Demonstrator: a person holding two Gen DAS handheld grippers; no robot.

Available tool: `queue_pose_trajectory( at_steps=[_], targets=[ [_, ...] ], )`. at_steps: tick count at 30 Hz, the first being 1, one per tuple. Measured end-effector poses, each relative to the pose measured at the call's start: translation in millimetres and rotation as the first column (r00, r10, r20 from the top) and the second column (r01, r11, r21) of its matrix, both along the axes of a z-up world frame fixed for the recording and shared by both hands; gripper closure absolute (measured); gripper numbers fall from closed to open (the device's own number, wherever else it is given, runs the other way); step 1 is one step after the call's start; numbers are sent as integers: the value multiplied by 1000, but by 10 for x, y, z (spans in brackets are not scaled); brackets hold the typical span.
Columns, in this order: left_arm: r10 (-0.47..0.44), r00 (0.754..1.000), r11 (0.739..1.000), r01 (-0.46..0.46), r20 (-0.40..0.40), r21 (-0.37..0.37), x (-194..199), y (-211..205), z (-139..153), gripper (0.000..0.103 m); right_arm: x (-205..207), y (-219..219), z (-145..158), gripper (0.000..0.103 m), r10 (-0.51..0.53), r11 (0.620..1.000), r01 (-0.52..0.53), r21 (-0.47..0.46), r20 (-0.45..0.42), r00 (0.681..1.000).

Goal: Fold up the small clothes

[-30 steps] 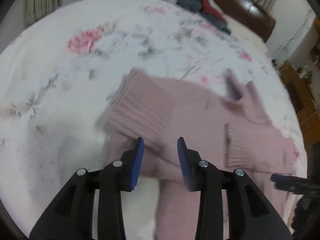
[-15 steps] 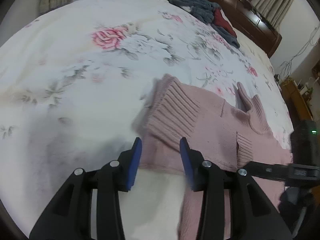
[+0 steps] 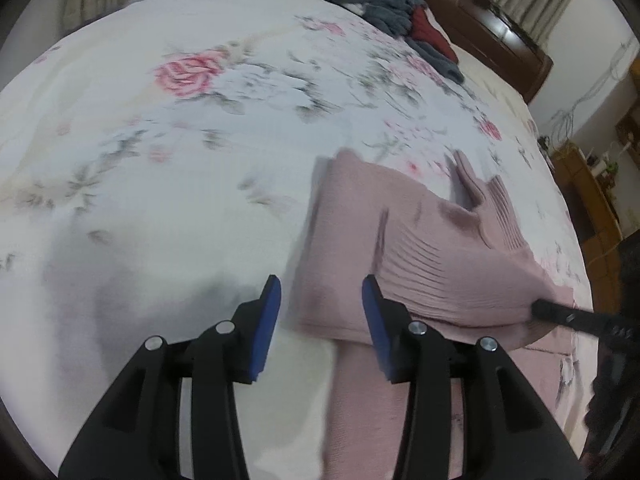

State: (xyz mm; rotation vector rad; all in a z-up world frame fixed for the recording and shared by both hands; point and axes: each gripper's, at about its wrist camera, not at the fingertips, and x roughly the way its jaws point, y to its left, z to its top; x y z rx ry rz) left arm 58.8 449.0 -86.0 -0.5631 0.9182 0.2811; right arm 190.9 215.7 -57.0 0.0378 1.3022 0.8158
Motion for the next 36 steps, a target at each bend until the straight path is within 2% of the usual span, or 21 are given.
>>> queue_pose_trajectory(
  at_steps=[3, 11, 13, 17, 19, 23, 29, 31, 36],
  targets=[
    [-22, 999, 1000, 22, -28, 8, 128, -159, -74, 61, 162, -307, -40, 90, -44, 997, 46, -62, 27, 999],
    [-26, 986, 998, 36, -167, 53, 371, -313, -404, 59, 260, -576, -618, 87, -95, 985, 84, -148, -69, 993],
    [-37, 984, 996, 50, -172, 69, 395, -312, -423, 57, 213, -540, -655, 79, -77, 978, 67, -199, -44, 996],
    [-49, 987, 996, 60, -153, 67, 355, -289, -365, 58, 136, -515, -425, 75, -85, 966, 99, -239, 66, 994],
    [-35, 990, 996, 45, -133, 73, 295, -265, -299, 58, 86, -464, -201, 67, -78, 972, 105, -211, 134, 988],
    [-29, 990, 996, 39, -136, 75, 224, -207, -257, 56, -36, -46, -55, 62, 26, 986, -6, -164, 118, 993],
    [-36, 987, 997, 46, -159, 64, 253, -182, -306, 53, -140, 647, -315, 60, 136, 973, -123, -193, 54, 989],
    [-36, 985, 997, 46, -169, 56, 275, -166, -344, 52, -156, 780, -410, 55, 157, 965, -144, -221, 44, 987],
    [-35, 985, 998, 43, -169, 44, 286, -143, -393, 50, -193, 974, -599, 54, 196, 932, -164, -322, 69, 978]
  ],
)
